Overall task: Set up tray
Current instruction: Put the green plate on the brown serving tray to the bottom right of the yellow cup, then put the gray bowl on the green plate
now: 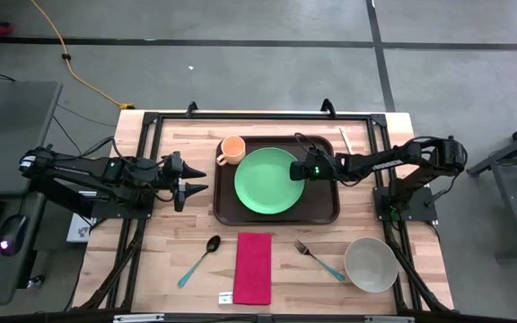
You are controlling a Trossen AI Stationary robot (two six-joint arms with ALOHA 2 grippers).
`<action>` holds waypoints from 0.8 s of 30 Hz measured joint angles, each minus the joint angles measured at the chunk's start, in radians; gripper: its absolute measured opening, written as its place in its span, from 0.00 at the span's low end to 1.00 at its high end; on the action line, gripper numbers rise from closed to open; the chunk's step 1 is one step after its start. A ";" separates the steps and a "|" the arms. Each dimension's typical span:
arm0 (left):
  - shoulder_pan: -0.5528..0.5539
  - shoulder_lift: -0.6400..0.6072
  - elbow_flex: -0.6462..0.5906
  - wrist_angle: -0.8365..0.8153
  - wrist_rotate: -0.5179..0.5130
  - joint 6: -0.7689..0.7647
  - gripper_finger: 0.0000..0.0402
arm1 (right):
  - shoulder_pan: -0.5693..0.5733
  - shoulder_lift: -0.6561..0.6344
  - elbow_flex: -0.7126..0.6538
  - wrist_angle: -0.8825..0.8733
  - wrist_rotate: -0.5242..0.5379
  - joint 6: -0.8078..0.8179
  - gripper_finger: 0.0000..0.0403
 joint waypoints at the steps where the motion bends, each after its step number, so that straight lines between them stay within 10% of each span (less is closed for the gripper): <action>1: 0.000 0.000 0.000 0.000 0.000 0.000 0.57 | -0.002 0.000 0.000 -0.002 0.001 0.000 0.08; 12: 0.000 0.000 0.000 -0.006 0.000 0.000 0.57 | -0.020 0.000 0.000 0.000 -0.003 -0.046 0.25; 24: 0.000 0.000 0.000 -0.011 0.002 0.000 0.57 | -0.134 -0.153 0.000 -0.014 -0.145 -0.203 0.22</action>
